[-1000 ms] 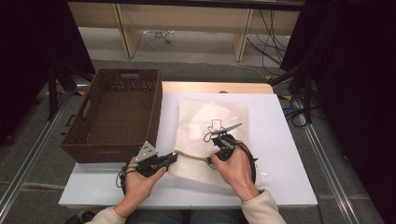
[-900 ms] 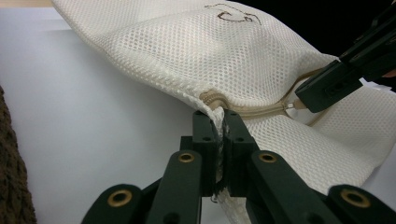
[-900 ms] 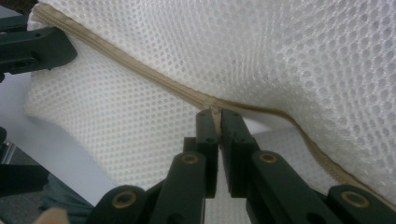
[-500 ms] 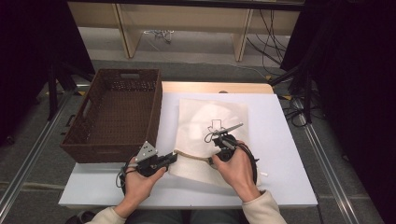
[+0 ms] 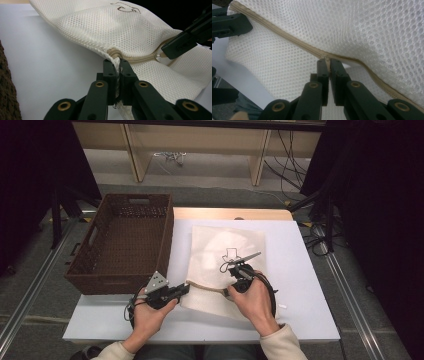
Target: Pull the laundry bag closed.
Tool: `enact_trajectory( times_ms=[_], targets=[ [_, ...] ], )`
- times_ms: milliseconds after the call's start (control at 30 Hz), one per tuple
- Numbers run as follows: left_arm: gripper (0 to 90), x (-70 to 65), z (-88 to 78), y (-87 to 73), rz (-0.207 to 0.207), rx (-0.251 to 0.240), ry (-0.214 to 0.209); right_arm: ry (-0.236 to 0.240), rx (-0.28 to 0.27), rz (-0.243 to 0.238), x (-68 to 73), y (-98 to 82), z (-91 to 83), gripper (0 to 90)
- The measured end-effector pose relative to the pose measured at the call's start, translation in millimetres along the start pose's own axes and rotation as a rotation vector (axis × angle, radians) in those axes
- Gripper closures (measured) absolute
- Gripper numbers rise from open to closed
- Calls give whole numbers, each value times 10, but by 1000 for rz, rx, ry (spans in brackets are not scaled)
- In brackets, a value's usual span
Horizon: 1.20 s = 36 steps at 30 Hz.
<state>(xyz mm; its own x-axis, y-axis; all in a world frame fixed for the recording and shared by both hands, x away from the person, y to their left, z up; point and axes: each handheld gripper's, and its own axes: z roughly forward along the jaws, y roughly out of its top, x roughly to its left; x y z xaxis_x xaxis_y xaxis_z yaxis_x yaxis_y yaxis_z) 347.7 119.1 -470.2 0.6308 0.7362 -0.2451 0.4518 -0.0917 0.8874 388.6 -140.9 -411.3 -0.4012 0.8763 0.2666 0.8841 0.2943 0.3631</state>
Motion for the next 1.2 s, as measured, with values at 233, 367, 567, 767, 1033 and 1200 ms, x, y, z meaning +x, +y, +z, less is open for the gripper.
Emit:
enact_trajectory(
  times_ms=[233,367,567,767,1033,1200],
  targets=[
    [854,11,3,1,0,-2,-4,-2,-4,-11,-4,-2,7,874],
    [854,11,2,-1,3,-2,1,-11,8,21,3,-6,-11,874],
    [854,12,2,0,0,-3,-2,-5,2,4,-10,-6,-7,874],
    [854,12,0,-1,-2,2,0,-9,5,12,-16,-11,-8,874],
    [854,16,0,-3,-2,2,3,-17,9,-4,-42,-15,-14,874],
    [854,17,-1,-3,-2,2,3,-16,8,-6,-43,-16,-18,874]
  ],
)
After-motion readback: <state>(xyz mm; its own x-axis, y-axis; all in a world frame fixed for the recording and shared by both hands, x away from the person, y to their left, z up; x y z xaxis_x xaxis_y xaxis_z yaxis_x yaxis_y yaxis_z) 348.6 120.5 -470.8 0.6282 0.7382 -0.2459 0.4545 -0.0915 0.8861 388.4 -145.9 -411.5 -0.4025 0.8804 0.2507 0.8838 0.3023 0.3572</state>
